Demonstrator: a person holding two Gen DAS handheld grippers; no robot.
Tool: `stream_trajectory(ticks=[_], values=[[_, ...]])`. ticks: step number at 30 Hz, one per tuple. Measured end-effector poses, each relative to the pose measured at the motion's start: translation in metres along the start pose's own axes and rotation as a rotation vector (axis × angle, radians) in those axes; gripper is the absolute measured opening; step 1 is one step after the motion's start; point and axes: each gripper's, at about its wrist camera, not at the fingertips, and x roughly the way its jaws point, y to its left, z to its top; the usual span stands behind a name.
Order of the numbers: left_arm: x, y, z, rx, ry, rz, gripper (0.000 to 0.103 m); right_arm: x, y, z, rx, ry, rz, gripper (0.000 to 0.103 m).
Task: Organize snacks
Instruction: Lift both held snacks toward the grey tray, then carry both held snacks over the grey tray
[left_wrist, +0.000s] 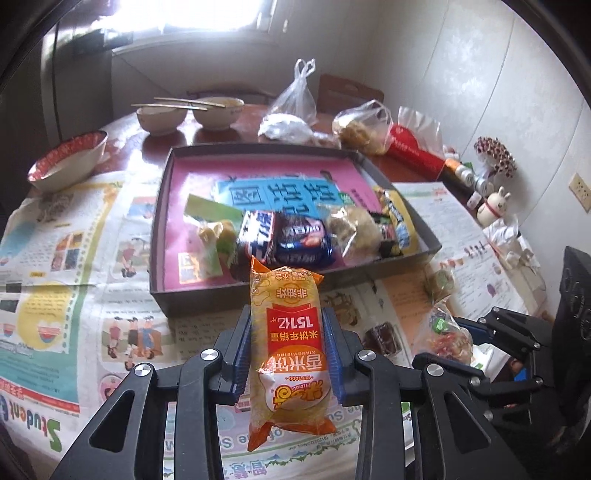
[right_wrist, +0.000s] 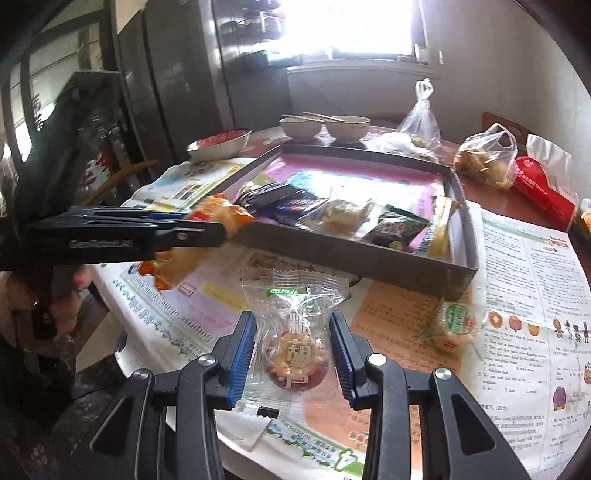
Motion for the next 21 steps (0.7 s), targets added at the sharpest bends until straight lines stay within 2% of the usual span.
stream_trajectory(ticks=[21], values=[[-0.007,-0.007,0.013,-0.004,-0.040,-0.019,0.036,-0.002,-0.026,0.025,0.065,-0.044,-0.044,0.041]])
